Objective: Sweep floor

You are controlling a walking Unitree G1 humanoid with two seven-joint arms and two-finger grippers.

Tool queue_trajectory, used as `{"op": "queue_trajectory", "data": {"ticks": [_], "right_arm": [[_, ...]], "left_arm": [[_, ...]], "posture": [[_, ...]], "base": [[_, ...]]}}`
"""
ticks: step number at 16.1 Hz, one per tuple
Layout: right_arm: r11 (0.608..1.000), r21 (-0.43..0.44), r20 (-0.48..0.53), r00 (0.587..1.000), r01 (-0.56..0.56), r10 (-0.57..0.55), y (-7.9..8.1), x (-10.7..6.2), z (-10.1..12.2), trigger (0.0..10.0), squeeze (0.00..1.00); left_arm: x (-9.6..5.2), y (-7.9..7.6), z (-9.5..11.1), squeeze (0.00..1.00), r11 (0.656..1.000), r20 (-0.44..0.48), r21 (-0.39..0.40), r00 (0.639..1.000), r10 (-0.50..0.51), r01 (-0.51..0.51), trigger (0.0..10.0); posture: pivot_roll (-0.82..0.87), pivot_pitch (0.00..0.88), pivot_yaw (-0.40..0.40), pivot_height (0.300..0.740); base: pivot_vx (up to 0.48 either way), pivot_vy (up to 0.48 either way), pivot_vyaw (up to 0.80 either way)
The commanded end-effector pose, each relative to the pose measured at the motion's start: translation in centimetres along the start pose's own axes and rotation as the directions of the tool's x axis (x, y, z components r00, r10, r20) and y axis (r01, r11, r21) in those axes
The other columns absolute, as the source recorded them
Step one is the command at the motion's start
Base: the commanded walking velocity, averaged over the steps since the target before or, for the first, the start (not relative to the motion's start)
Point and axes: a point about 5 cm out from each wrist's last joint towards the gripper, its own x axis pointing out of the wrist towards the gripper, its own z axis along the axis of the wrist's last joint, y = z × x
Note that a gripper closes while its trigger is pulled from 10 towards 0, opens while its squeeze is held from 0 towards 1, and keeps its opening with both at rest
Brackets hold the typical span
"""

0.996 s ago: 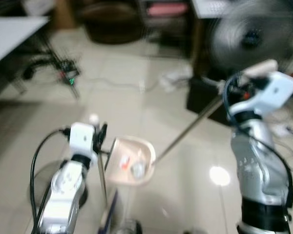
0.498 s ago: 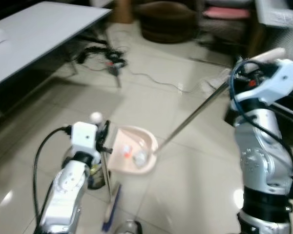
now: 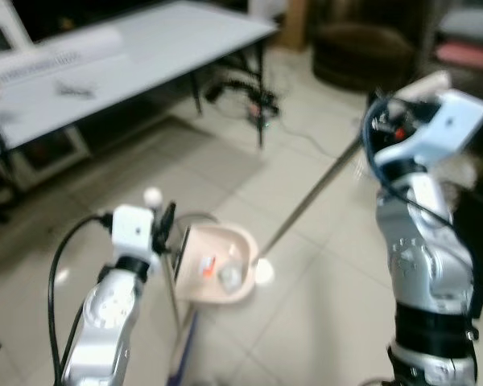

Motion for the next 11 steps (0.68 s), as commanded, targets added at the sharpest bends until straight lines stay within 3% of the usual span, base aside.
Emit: {"op": "queue_trajectory", "data": {"ticks": [1,11], "right_arm": [[1.000,-0.010,0.055,0.998,-0.002,0.002,0.03,0.32,1.25,10.0,0.00],[0.999,-0.036,0.078,0.997,0.013,-0.010,-0.24,0.74,1.45,10.0,0.00]], "left_arm": [[0.42,-0.23,1.13,0.00,1.000,0.053,0.017,0.998,-0.015,0.014,10.0],[0.45,-0.10,1.07,0.00,1.000,0.047,0.019,0.999,-0.018,0.017,10.0]], "posture": [[-0.04,0.032,0.059,0.740],[-0.04,0.031,0.061,0.740]], "base": [[0.368,0.000,0.00],[0.372,0.000,0.00]]}}
